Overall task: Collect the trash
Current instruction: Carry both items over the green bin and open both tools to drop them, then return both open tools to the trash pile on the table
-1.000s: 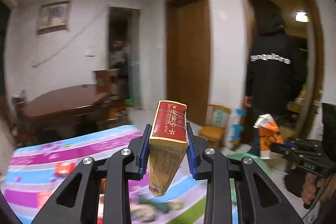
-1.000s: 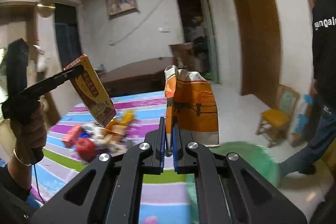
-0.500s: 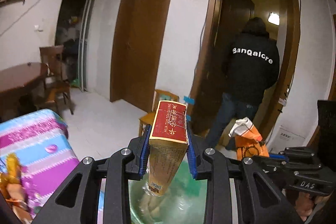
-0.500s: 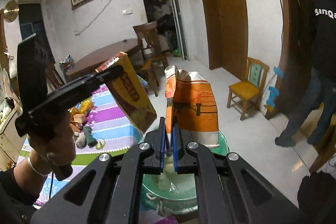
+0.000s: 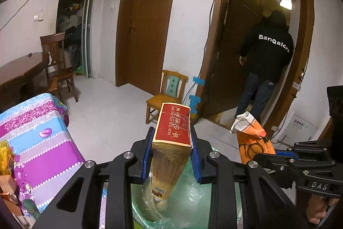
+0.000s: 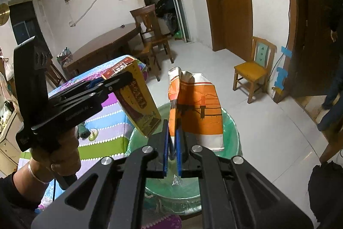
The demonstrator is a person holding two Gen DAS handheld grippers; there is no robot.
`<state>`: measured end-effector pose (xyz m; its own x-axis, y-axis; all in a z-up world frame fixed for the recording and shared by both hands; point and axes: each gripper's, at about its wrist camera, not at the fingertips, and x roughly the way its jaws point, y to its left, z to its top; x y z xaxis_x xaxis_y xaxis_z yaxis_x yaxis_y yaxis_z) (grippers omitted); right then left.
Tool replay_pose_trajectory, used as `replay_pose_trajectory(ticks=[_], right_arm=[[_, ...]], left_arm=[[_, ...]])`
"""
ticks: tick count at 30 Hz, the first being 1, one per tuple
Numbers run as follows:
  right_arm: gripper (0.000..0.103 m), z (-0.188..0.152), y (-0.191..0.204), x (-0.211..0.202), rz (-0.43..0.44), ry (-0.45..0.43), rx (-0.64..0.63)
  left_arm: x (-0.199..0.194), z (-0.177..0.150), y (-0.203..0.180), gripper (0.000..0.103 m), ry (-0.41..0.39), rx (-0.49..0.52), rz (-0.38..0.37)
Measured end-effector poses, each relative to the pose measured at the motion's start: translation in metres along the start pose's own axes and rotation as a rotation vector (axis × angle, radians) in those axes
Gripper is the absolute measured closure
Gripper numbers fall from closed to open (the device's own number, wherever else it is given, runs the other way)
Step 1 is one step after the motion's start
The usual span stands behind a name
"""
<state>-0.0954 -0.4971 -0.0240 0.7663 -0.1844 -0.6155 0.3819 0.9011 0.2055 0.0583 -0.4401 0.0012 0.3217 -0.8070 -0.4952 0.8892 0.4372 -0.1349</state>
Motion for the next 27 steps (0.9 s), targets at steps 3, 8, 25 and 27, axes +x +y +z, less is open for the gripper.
replay_pose_trajectory(ticks=[3,8,25,27], right_arm=[[0.098,0.0,0.001,0.008,-0.003,0.023,-0.005],[0.098,0.001,0.001,0.017,-0.014,0.05,-0.008],[0.067,-0.001,-0.01,0.035,-0.02,0.085,0.033],[0.067,-0.003,-0.011,0.034,-0.019,0.082,0.039]], left_arm=[[0.002,-0.006,0.007,0.071,0.011,-0.001,0.005],[0.008,-0.018,0.012,0.071,0.032,0.015,0.005],[0.0,-0.012,0.023,0.027,0.022,-0.007,0.024],[-0.007,-0.012,0.021,0.026,0.004,0.025,0.061]])
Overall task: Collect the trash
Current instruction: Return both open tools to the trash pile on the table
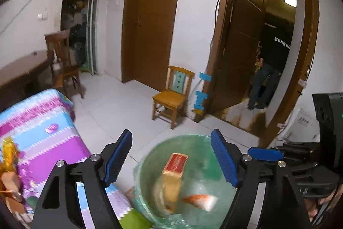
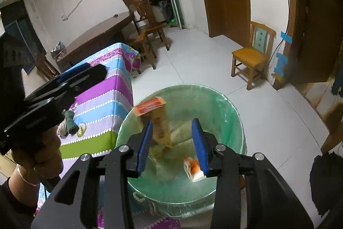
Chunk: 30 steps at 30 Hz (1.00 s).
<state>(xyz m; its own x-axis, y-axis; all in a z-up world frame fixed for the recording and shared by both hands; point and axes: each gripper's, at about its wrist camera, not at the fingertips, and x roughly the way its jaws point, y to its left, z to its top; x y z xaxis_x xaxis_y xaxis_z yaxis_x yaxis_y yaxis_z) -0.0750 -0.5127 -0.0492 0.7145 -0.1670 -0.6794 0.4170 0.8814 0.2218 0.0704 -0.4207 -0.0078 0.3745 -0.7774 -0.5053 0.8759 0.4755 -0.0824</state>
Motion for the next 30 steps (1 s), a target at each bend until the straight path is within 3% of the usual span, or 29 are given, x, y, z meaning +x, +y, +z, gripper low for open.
replay_pose_trajectory(ticks=[7,12,14,20,25,30], right_arm=[[0.066,-0.007,-0.001,-0.01,0.0,-0.042,0.025],[0.053,-0.017,0.007,-0.018,0.014,-0.083,0.038],[0.049,-0.024,0.016,-0.02,0.038,-0.101,0.022],[0.044,-0.04,0.06,-0.011,0.116,-0.112,-0.032],[0.04,-0.055,0.11,0.003,0.129,-0.127,-0.136],[0.039,-0.068,0.148,0.025,0.177,-0.081,-0.199]], left_arm=[[-0.029,-0.024,0.0,0.022,-0.019,0.092,0.149],[-0.065,-0.055,0.014,0.018,-0.01,0.101,0.201],[-0.083,-0.072,0.02,0.018,-0.011,0.132,0.26],[-0.132,-0.12,0.048,0.017,0.019,0.139,0.393],[-0.175,-0.152,0.077,0.015,0.025,0.114,0.496],[-0.218,-0.179,0.102,0.014,0.023,0.049,0.561]])
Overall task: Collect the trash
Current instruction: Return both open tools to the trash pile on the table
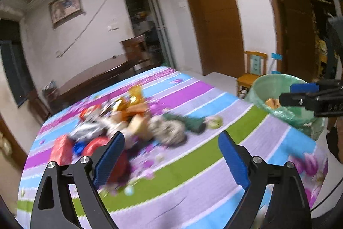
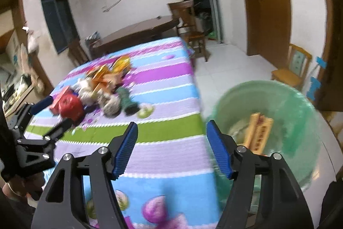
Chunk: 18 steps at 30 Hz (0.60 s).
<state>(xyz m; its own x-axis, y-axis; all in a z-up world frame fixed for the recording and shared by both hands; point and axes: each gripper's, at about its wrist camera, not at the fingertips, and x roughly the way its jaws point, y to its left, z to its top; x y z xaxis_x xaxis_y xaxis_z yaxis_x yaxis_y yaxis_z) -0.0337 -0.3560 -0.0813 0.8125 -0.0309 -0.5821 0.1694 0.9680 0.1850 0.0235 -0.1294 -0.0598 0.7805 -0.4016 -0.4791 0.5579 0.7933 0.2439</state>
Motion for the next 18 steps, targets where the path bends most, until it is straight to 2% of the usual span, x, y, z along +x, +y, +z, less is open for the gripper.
replay_pose_trajectory(ticks=[9,13,18], right_arm=[[0.039,-0.013,0.043,0.045,0.079,0.092,-0.062],[0.039,-0.013,0.056,0.058,0.104,0.114,-0.09],[0.039,-0.007,0.069,0.079,0.115,0.133,-0.143]], left_arm=[[-0.03,-0.052,0.088,0.013,0.097,-0.224,0.142],[-0.032,-0.064,0.111,0.013,0.118,-0.278,0.192],[-0.032,-0.065,0.126,0.013,0.114,-0.311,0.21]])
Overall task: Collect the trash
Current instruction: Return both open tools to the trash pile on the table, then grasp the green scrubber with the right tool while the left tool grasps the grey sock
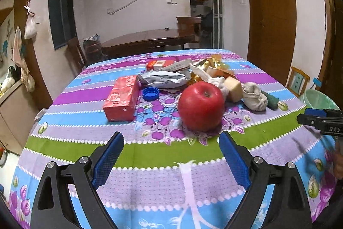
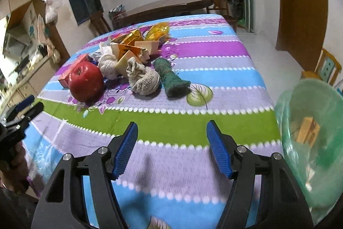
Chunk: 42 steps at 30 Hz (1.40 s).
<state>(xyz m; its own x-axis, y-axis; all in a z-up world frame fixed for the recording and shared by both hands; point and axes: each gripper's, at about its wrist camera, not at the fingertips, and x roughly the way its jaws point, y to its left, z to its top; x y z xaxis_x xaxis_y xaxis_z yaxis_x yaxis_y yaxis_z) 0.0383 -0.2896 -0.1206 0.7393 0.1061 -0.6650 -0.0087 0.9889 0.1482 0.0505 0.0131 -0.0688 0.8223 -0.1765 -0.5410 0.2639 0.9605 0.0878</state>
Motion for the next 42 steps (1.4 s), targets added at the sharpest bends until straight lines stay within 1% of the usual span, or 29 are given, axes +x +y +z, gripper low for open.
replay_pose_trajectory(ticks=[4,7,11,12,13,15,18,20,23,25,26,28,30,33,34,35,36,37,38,40,42], right_arm=[[0.039,0.02,0.002,0.015,-0.033,0.005,-0.079],[0.039,0.033,-0.001,0.017,-0.046,0.0,-0.099],[0.039,0.051,0.005,0.014,0.007,-0.039,-0.117],[0.039,0.055,0.009,0.015,0.018,-0.048,-0.13],[0.039,0.06,0.018,0.015,0.049,-0.06,-0.155],[0.039,0.066,0.027,0.015,0.087,-0.075,-0.19],[0.039,0.072,0.042,0.018,0.1,-0.092,-0.239],[0.039,0.074,0.042,0.022,0.111,-0.081,-0.241],[0.039,0.075,0.026,0.034,0.064,-0.029,-0.226],[0.04,0.074,0.014,0.039,0.069,0.006,-0.202],[0.043,0.074,0.007,0.041,0.082,0.024,-0.186],[0.047,0.073,-0.001,0.047,0.079,0.06,-0.181],[0.049,0.071,-0.004,0.055,0.072,0.091,-0.203],[0.059,0.069,-0.004,0.073,0.067,0.147,-0.254],[0.067,0.067,-0.005,0.078,0.066,0.157,-0.263],[0.074,0.066,-0.006,0.082,0.077,0.167,-0.265],[0.077,0.064,-0.008,0.084,0.106,0.173,-0.26],[0.086,0.063,-0.008,0.082,0.118,0.158,-0.26],[0.088,0.06,-0.008,0.079,0.128,0.15,-0.253],[0.088,0.055,-0.009,0.069,0.109,0.123,-0.237],[0.089,0.05,-0.018,0.054,0.084,0.085,-0.191]], left_arm=[[0.006,0.006,0.002,0.013,0.001,-0.005,-0.002],[0.009,0.011,0.007,0.013,0.007,-0.035,-0.014],[0.013,0.029,0.022,0.012,0.008,-0.089,-0.027],[0.015,0.034,0.025,0.011,0.012,-0.096,-0.018],[0.019,0.041,0.028,0.01,0.013,-0.107,0.001],[0.021,0.046,0.033,0.01,0.012,-0.132,0.008],[0.023,0.048,0.041,0.01,0.013,-0.169,-0.005],[0.023,0.044,0.043,0.01,0.014,-0.163,0.009],[0.025,0.037,0.046,0.009,0.029,-0.153,0.022],[0.025,0.034,0.048,0.009,0.035,-0.152,0.02],[0.025,0.032,0.048,0.009,0.035,-0.149,0.008],[0.022,0.031,0.043,0.009,0.036,-0.133,-0.025],[0.02,0.032,0.034,0.009,0.045,-0.116,-0.076],[0.02,0.034,0.015,0.009,0.09,-0.118,-0.221],[0.022,0.036,0.004,0.01,0.118,-0.119,-0.287],[0.023,0.037,-0.006,0.01,0.137,-0.117,-0.337],[0.025,0.04,-0.02,0.01,0.153,-0.107,-0.39],[0.026,0.042,-0.031,0.01,0.159,-0.094,-0.416],[0.028,0.045,-0.042,0.01,0.164,-0.082,-0.434],[0.032,0.052,-0.066,0.01,0.18,-0.069,-0.474],[0.041,0.058,-0.089,0.01,0.206,-0.094,-0.492]])
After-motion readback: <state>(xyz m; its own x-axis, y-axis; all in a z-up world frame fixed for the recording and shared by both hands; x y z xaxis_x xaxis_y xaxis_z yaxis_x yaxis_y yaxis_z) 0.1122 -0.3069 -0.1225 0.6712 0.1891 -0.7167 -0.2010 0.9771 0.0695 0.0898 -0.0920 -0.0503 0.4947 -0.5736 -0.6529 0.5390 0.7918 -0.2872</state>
